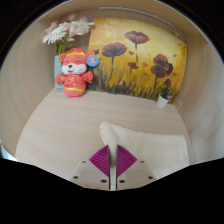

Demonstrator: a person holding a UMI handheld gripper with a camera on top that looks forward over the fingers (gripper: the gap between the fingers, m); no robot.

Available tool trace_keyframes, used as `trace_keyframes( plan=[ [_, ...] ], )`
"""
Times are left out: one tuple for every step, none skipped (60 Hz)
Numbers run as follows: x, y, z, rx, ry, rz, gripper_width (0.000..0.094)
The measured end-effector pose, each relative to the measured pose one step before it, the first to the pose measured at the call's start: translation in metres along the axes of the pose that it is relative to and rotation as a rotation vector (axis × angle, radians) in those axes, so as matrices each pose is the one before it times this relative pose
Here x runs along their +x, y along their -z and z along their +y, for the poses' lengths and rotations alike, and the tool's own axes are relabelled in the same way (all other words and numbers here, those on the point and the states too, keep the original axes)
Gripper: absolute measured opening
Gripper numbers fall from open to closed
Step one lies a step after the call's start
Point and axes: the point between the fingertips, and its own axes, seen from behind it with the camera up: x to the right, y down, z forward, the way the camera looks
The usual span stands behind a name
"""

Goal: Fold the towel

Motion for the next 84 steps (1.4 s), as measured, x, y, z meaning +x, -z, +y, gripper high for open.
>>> trace_keyframes(
  plan=[
    [0.0062, 0.00615, -0.00722, 0.01374, 0.0061, 0.00847, 0.0065],
    [0.00786, 0.00603, -0.00639, 0.01205, 0.0068, 0.00713, 0.0066],
    [0.00742, 0.00554, -0.00661, 0.01321, 0.0043, 0.01028, 0.0066],
    [0.0074, 0.00561, -0.00626, 0.01153, 0.0036, 0.00901, 0.0066],
    [0.00754, 0.00556, -0.00591, 0.01026, 0.004, 0.00636, 0.0066],
    [0.0078, 0.00533, -0.00543, 0.00969, 0.0041, 0.00487, 0.0066],
    [0.00849, 0.00518, -0.0051, 0.00917, 0.0041, 0.00361, 0.0066],
    [0.00875, 0.0047, -0.00439, 0.0091, 0.004, 0.00333, 0.0066],
    [0.00949, 0.00433, -0.00326, 0.0077, 0.0041, 0.00339, 0.0068],
    [0.00975, 0.00409, -0.00251, 0.00508, 0.0046, 0.00318, 0.0069],
    [0.01018, 0.00369, -0.00185, 0.00362, 0.0055, 0.00388, 0.0072],
    [0.01031, 0.00308, -0.00123, 0.00311, 0.0067, 0.00466, 0.0076],
    [0.01083, 0.00255, -0.00075, 0.00308, 0.0092, 0.00537, 0.008],
    [0.01077, 0.00409, -0.00139, -0.00118, 0.0099, 0.00753, 0.0088],
    [0.01052, 0.00044, 0.00173, 0.00122, 0.0116, 0.00753, 0.01],
    [0.01165, -0.00055, 0.00228, 0.00038, 0.0091, 0.00448, 0.0111],
    [0.01044, -0.00048, 0.00356, -0.00106, 0.0056, 0.00639, 0.0123],
    [0.00888, -0.00034, 0.00472, -0.00313, 0.0018, 0.00822, 0.0136],
    [0.01028, -0.00279, 0.00539, -0.00545, 0.0005, 0.00199, 0.0153],
    [0.00922, -0.00255, 0.00608, -0.00693, -0.0001, 0.0043, 0.0175],
    [0.00944, -0.00259, 0.00576, -0.00755, -0.0013, 0.00586, 0.0202],
    [0.00969, -0.00321, 0.00571, -0.00463, -0.003, 0.00849, 0.0233],
    [0.00972, -0.0039, 0.00602, -0.00287, -0.0051, 0.01119, 0.0263],
    [0.00752, -0.00478, 0.00905, 0.00187, -0.0086, 0.01998, 0.0291],
    [0.00823, -0.00476, 0.00816, -0.00918, -0.0075, 0.01346, 0.032],
    [0.00896, -0.00668, 0.00871, -0.01591, -0.0038, 0.00056, 0.0351],
    [0.00503, -0.00321, 0.00847, -0.02153, -0.0092, 0.00526, 0.0392],
    [0.00348, 0.00008, 0.00531, -0.01652, -0.0082, -0.00138, 0.0431],
    [0.00191, -0.00202, 0.00351, -0.00183, -0.0087, -0.00528, 0.0472],
    [0.00174, -0.00278, 0.00296, 0.00418, -0.0085, -0.00629, 0.0507],
    [0.00283, -0.00428, 0.00482, 0.00022, -0.0091, -0.00694, 0.0541],
    [0.0011, -0.00227, 0.00528, -0.00904, -0.0096, -0.00391, 0.057],
    [0.00047, -0.00042, 0.00433, -0.01235, -0.0072, -0.00445, 0.0592],
    [-0.00105, -0.00058, 0.00311, 0.00022, -0.0037, 0.00291, 0.0608],
    [-0.00062, 0.00306, 0.00205, -0.00154, 0.0013, -0.00015, 0.0619],
    [0.00075, 0.00251, -0.00021, 0.0007, 0.0052, -0.00156, 0.0631],
    [0.00047, 0.0026, -0.00133, 0.00244, 0.0044, -0.00016, 0.0642],
    [0.0005, 0.00376, -0.00205, 0.00423, 0.0018, 0.0012, 0.065],
    [0.00028, 0.00472, -0.00324, 0.00774, 0.0004, 0.00231, 0.0659],
    [-0.00019, 0.00447, -0.00404, 0.01049, 0.0004, 0.0014, 0.0665],
    [-0.00071, 0.00427, -0.00425, 0.01085, 0.0001, 0.00058, 0.0675],
    [-0.00109, 0.00455, -0.00388, 0.00909, -0.0005, 0.00017, 0.0682],
    [-0.00348, 0.00658, -0.00545, 0.00179, -0.0032, 0.00225, 0.0692],
    [-0.00246, 0.00195, -0.00225, 0.01272, -0.0025, -0.00536, 0.0701],
    [-0.0029, 0.00476, -0.00381, 0.00795, -0.0007, -0.00443, 0.071],
    [-0.00315, 0.00524, -0.00447, 0.00816, 0.0005, -0.00523, 0.0716],
    [-0.00327, 0.00548, -0.00473, 0.00791, 0.0002, -0.00474, 0.0717],
    [-0.00346, 0.00514, -0.00445, 0.00725, -0.0012, -0.00478, 0.0716],
    [-0.00375, 0.00539, -0.00438, 0.00723, -0.0022, -0.00447, 0.0717],
    [-0.00408, 0.00603, -0.0046, 0.00726, -0.0024, -0.00521, 0.0719],
    [-0.00441, 0.00647, -0.00488, 0.00866, -0.0031, -0.00552, 0.072],
    [-0.00671, 0.01378, -0.00923, -0.00402, -0.0032, 0.004, 0.0723],
    [-0.00505, 0.0064, -0.00527, 0.01115, -0.0052, -0.00646, 0.0724],
    [-0.00393, 0.00323, -0.00371, 0.01765, -0.005, -0.01083, 0.0724],
    [-0.00588, 0.00631, -0.00472, 0.0114, -0.0073, -0.00674, 0.0727],
    [-0.00608, 0.00674, -0.0049, 0.01185, -0.0074, -0.00827, 0.0727],
    [-0.0065, 0.00647, -0.0049, 0.01252, -0.0076, -0.00872, 0.0729],
    [-0.00682, 0.00631, -0.00427, 0.01229, -0.0069, -0.00869, 0.0728],
    [-0.00689, 0.00628, -0.00376, 0.01145, -0.0063, -0.00847, 0.0729],
    [-0.0071, 0.00603, -0.00285, 0.00859, -0.0061, -0.00914, 0.0728],
    [-0.00923, 0.0084, -0.00388, 0.00061, -0.0074, -0.00469, 0.0728],
    [-0.00752, 0.00622, -0.00203, 0.0047, -0.0054, -0.00946, 0.073],
    [-0.00722, 0.0062, -0.00187, 0.00484, -0.0047, -0.00835, 0.0732],
    [-0.0072, 0.0059, -0.00194, 0.00586, -0.0036, -0.00646, 0.0731],
    [-0.00666, 0.00569, -0.0019, 0.00692, -0.0024, -0.00554, 0.0729],
    [-0.00879, 0.00744, -0.00251, 0.0047, -0.0043, -0.00002, 0.0731],
    [-0.00588, 0.00538, -0.00108, 0.00708, -0.0019, -0.00508, 0.073],
    [-0.00493, 0.00428, -0.0005, 0.00613, -0.0001, -0.00843, 0.0729],
    [-0.00663, 0.00518, 0.00043, 0.00433, -0.0012, -0.00538, 0.073],
    [-0.00772, 0.00628, 0.00051, 0.00224, -0.0022, -0.00171, 0.073],
    [-0.00387, 0.00404, 0.00041, 0.00188, 0.001, -0.00715, 0.0733],
    [-0.00489, 0.00481, 0.00037, 0.00236, -0.0017, -0.00166, 0.0733],
    [-0.00424, 0.00486, 0.00059, 0.00251, -0.0024, 0.00055, 0.0732],
    [-0.00405, 0.00452, 0.00088, 0.00216, -0.0025, 0.002, 0.0732],
    [-0.00367, 0.00465, 0.00127, 0.00131, -0.0026, 0.00223, 0.0732],
    [-0.00545, 0.00546, 0.00135, 0.00064, -0.0046, 0.00552, 0.0732],
    [-0.00404, 0.00426, 0.00258, 0.00325, -0.003, -0.00015, 0.0733],
    [-0.00315, 0.00403, 0.00079, -0.00177, -0.0003, -0.00021, 0.0731],
    [-0.0035, 0.00399, 0.00185, -0.00062, -0.0014, -0.00046, 0.0731],
    [-0.00332, 0.00382, 0.00214, -0.00083, -0.0026, -0.00072, 0.0732],
    [-0.00313, 0.00413, 0.00176, -0.00078, -0.0049, -0.00083, 0.0731],
    [-0.00285, 0.00418, 0.00126, 0.00094, -0.0058, -0.00089, 0.0731],
    [-0.00299, 0.0039, 0.00107, 0.00202, -0.0061, -0.00108, 0.073],
    [-0.00288, 0.00374, 0.00131, 0.00135, -0.0057, -0.00092, 0.0731]
  ],
)
